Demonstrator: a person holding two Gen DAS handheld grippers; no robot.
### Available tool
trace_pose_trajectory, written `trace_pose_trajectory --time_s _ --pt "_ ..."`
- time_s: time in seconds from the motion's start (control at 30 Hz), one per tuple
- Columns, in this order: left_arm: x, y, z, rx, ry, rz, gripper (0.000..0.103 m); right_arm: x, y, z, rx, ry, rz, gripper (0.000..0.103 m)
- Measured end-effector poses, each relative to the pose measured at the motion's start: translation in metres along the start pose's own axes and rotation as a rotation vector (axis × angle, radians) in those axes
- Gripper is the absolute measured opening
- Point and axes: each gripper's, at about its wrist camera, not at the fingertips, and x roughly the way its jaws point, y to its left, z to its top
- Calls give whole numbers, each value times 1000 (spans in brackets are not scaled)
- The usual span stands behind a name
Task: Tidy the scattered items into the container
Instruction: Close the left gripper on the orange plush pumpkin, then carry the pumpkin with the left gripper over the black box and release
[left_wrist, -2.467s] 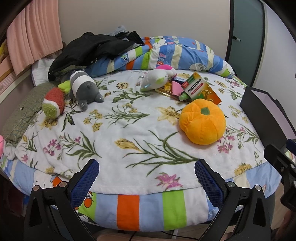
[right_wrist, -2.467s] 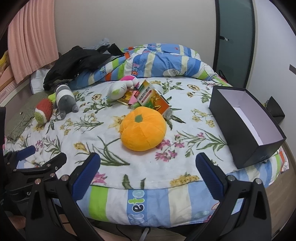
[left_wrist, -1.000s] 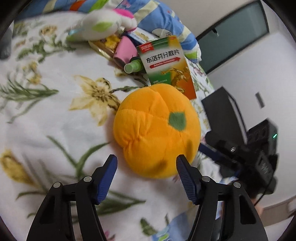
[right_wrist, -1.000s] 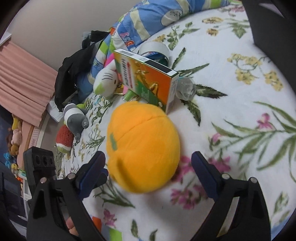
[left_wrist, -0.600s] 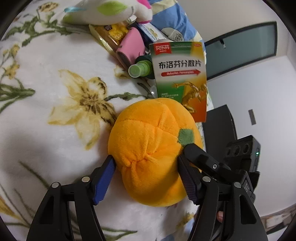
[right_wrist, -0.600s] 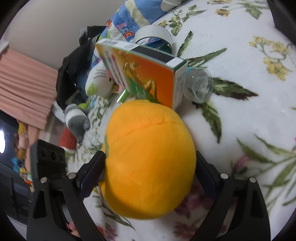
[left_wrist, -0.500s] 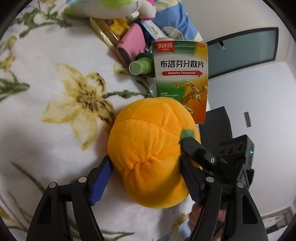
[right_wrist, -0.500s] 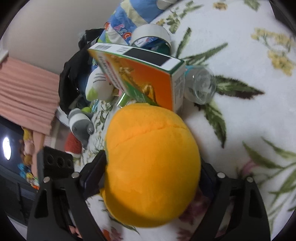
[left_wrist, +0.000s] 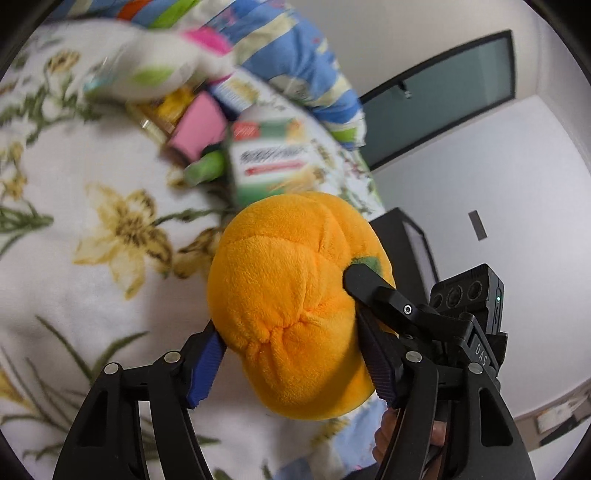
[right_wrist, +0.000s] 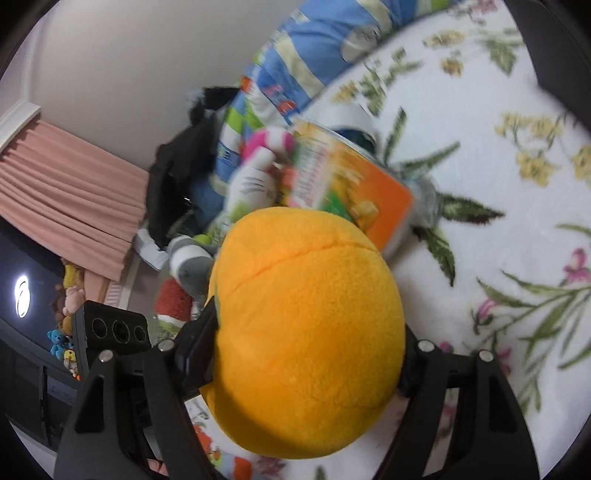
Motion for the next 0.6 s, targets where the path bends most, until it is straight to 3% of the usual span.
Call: trace_pose_trajectory --time_s 0.3,0.43,0.6 --pt "-34 -100 10 160 -48 -47 69 -111 33 16 -52 -168 36 76" --pt "-12 -157 13 226 -29 -85 69 -169 22 34 -48 -249 13 76" --pt "43 -221 22 284 6 -120 69 -229 -13 67 -17 -320 -51 76"
